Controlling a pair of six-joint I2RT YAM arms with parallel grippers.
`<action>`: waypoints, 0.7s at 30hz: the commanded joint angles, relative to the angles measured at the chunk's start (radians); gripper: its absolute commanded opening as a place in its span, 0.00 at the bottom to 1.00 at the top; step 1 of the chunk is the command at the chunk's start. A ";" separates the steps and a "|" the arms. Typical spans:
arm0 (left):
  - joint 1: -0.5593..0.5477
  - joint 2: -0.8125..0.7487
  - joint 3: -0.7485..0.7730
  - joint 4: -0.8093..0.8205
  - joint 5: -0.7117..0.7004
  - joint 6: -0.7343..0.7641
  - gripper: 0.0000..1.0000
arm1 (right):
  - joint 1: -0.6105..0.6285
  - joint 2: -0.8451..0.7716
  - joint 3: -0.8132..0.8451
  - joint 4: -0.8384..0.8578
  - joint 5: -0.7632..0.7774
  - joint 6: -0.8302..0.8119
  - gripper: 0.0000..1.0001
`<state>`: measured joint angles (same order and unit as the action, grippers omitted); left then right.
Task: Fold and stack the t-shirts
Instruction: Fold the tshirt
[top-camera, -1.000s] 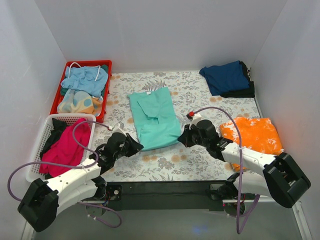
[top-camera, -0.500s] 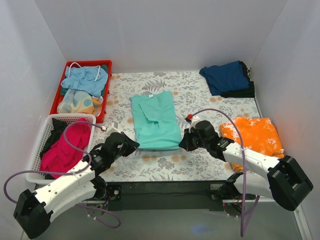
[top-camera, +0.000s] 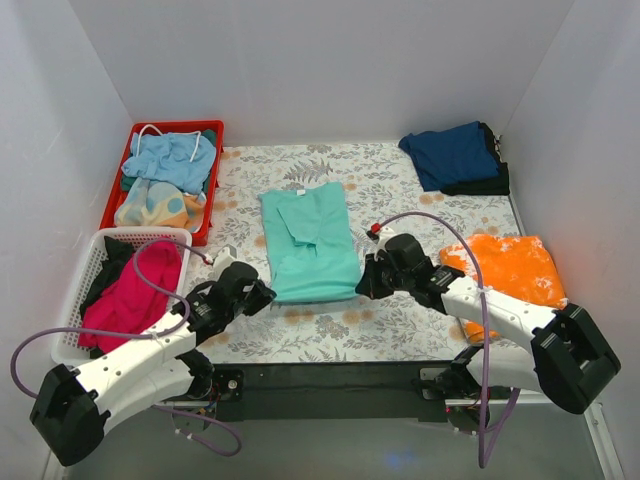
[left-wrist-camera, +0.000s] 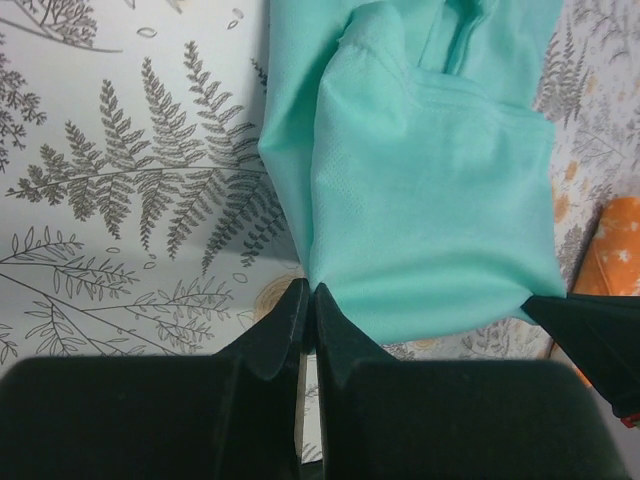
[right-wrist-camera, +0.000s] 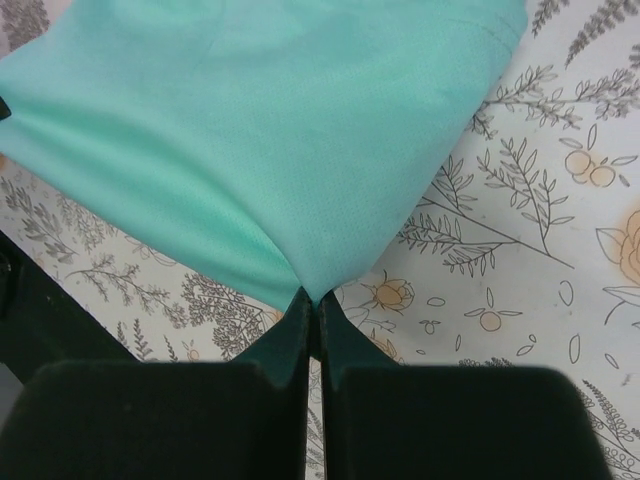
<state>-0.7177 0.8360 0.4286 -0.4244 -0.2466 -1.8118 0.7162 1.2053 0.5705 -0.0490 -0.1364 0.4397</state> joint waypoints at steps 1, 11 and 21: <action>0.004 0.009 0.081 -0.056 -0.129 0.037 0.00 | -0.008 -0.044 0.080 -0.057 0.064 -0.022 0.01; 0.004 0.106 0.223 0.038 -0.335 0.097 0.00 | -0.006 0.059 0.291 -0.058 0.132 -0.127 0.01; 0.060 0.432 0.433 0.236 -0.476 0.264 0.00 | -0.044 0.382 0.612 -0.048 0.196 -0.237 0.01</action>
<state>-0.6964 1.2060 0.7856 -0.2920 -0.6132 -1.6459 0.6945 1.4899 1.0451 -0.1143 0.0265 0.2691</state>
